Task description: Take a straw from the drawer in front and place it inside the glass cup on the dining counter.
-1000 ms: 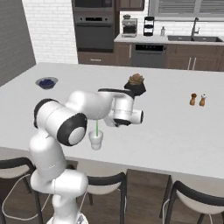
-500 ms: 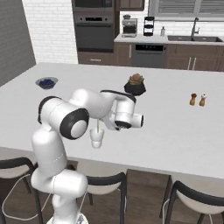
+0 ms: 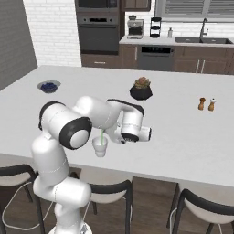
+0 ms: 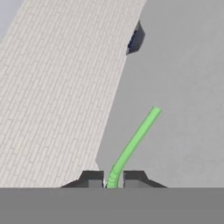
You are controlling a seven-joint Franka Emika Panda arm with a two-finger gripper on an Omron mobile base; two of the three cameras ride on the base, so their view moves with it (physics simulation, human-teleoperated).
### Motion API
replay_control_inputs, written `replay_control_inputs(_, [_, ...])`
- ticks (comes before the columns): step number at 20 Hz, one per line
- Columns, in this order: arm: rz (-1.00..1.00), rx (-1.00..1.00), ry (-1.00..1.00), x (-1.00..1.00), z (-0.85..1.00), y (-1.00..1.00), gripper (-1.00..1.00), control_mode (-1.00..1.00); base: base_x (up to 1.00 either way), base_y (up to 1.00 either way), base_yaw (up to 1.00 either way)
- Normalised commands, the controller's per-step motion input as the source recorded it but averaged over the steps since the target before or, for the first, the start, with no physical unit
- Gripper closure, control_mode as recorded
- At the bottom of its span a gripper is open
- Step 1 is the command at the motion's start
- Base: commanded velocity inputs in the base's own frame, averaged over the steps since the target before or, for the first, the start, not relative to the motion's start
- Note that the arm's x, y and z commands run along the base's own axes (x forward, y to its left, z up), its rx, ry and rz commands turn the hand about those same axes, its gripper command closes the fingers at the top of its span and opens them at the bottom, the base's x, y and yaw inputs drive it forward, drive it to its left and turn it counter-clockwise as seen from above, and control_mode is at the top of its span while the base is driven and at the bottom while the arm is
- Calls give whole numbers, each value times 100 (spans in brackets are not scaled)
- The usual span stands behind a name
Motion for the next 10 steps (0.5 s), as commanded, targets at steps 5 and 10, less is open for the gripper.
replay_control_inputs(5, [0,0,0,-4,-15,0,100,-100,0,0,0])
replay_control_inputs(10, [0,0,0,0,-7,0,100,-100,0,0,0])
